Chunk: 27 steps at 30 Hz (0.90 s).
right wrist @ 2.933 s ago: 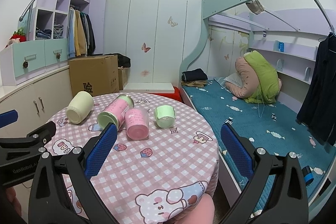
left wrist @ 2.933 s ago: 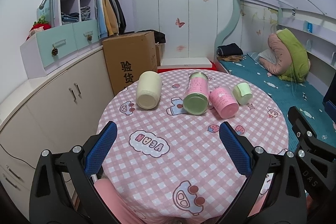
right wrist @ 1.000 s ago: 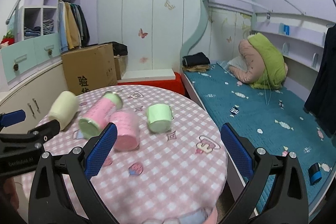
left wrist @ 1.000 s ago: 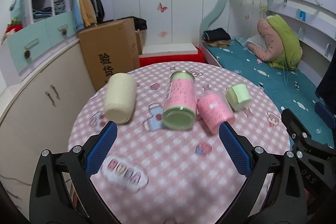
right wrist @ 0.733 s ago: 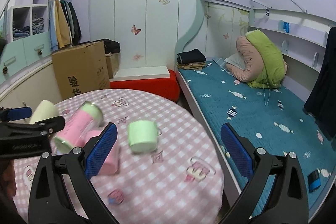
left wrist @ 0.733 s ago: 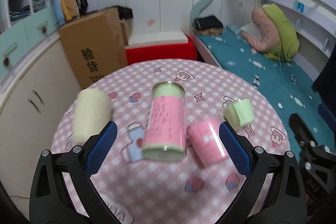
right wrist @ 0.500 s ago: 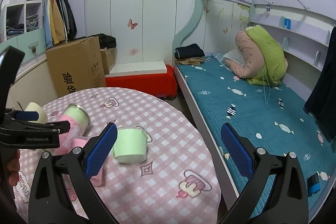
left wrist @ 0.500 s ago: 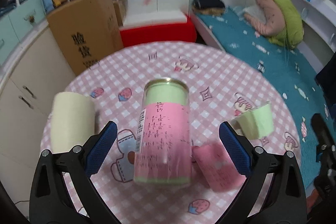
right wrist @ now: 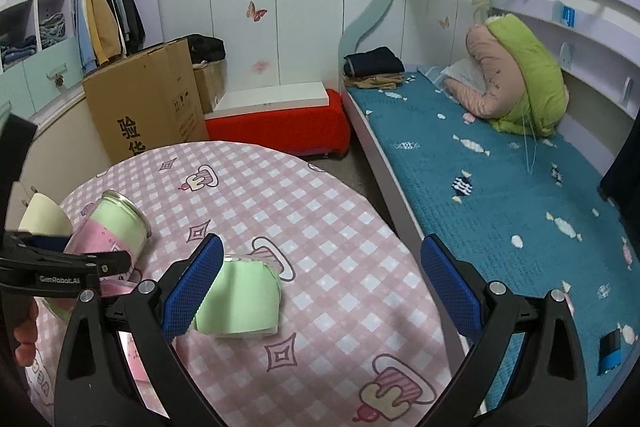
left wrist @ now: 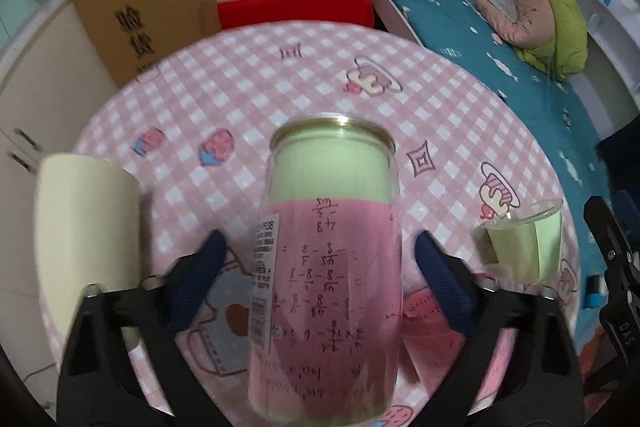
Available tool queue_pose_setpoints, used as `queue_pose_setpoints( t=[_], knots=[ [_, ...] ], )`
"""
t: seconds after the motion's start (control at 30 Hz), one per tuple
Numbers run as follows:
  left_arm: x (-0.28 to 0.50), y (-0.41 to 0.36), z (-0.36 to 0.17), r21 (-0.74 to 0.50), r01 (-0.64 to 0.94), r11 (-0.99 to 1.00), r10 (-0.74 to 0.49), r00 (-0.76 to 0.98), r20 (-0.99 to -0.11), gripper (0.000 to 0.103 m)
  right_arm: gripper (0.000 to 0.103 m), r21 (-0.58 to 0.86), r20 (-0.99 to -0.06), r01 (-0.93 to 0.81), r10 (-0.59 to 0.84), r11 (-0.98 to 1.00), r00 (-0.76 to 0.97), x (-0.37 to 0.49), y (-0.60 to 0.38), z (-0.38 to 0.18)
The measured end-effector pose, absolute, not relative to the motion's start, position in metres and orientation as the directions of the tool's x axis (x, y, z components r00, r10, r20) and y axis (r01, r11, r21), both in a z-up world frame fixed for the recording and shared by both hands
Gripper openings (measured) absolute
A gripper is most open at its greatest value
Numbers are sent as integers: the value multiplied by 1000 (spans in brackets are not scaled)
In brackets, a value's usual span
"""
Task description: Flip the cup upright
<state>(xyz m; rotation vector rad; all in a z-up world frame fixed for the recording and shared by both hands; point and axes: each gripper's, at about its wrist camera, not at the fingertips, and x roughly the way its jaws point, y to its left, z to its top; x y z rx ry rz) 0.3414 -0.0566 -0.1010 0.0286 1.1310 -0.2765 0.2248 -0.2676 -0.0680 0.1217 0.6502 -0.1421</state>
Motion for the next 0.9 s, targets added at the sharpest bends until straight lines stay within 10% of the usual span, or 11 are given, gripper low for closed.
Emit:
queue_pose_setpoints(
  t=[0.9],
  knots=[
    [194, -42, -48, -53, 161, 986, -132, 535, -835, 69, 95, 122, -598, 109, -15, 987, 802, 130, -251, -46]
  ],
)
